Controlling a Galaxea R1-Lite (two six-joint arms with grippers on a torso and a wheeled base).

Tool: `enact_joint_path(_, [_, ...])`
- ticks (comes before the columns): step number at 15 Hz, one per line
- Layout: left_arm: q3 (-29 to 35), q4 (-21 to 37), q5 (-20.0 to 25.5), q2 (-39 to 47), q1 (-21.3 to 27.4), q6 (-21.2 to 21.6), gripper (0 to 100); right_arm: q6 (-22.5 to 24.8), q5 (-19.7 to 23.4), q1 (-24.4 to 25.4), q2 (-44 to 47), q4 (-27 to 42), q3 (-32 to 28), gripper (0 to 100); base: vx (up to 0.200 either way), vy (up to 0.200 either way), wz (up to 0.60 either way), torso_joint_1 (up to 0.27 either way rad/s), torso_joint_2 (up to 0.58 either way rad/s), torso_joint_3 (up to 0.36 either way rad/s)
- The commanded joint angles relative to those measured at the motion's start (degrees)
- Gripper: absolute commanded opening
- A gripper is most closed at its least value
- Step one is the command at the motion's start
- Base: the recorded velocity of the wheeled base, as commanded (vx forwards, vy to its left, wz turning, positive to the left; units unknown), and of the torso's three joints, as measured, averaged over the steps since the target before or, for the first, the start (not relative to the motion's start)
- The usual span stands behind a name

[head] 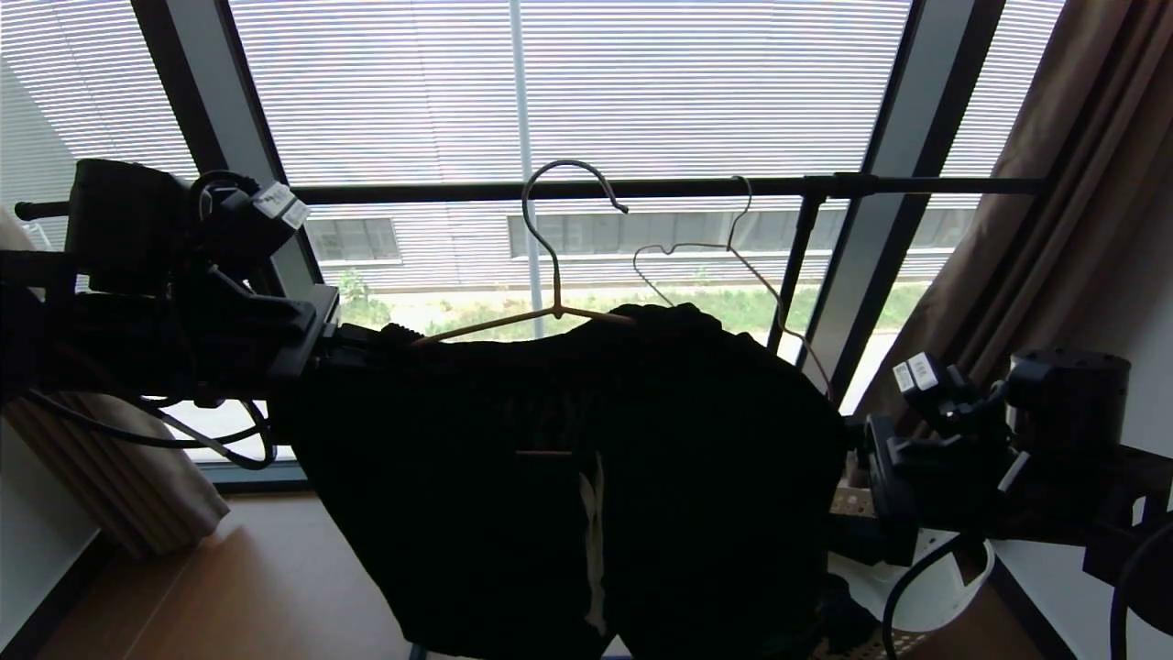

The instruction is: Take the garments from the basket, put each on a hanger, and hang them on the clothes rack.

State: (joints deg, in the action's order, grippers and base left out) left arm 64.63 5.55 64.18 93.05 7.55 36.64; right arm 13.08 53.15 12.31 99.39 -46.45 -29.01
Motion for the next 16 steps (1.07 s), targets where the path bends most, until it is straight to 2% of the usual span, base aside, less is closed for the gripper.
enact_joint_path(1, [-0.2,0.0,0.0,-1.6,-0.3,-0.5,0,0.1,0.0,-0.4,4.1,-0.3,0.1,100,0.0,0.0,0.0,0.0,0.0,0.0])
enact_joint_path(3, [-0.2,0.0,0.1,-2.4,-0.1,-2.2,0,0.1,-0.1,-0.4,5.6,-0.6,0.1,100,0.0,0.0,0.0,0.0,0.0,0.0])
enact_joint_path(7, [-0.3,0.0,0.1,-2.7,-0.1,-2.7,0,0.1,-0.3,-0.4,6.2,-0.6,0.0,100,0.0,0.0,0.0,0.0,0.0,0.0])
enact_joint_path(8, [-0.3,0.0,0.1,-2.8,0.0,-3.6,0,0.1,-0.7,-0.4,6.6,-0.7,0.1,0,0.0,0.0,0.0,0.0,0.0,0.0])
enact_joint_path(11, [-0.2,0.0,0.1,-3.2,-0.7,-4.1,0,0.1,-1.4,-0.5,6.3,-0.6,0.3,0,0.0,0.0,0.0,0.0,0.0,0.0])
enact_joint_path(16, [-0.3,0.0,0.1,-4.5,-4.4,-5.2,0,1.4,-1.4,-4.0,6.1,-0.6,0.2,0,0.0,0.0,0.0,0.0,0.0,0.0])
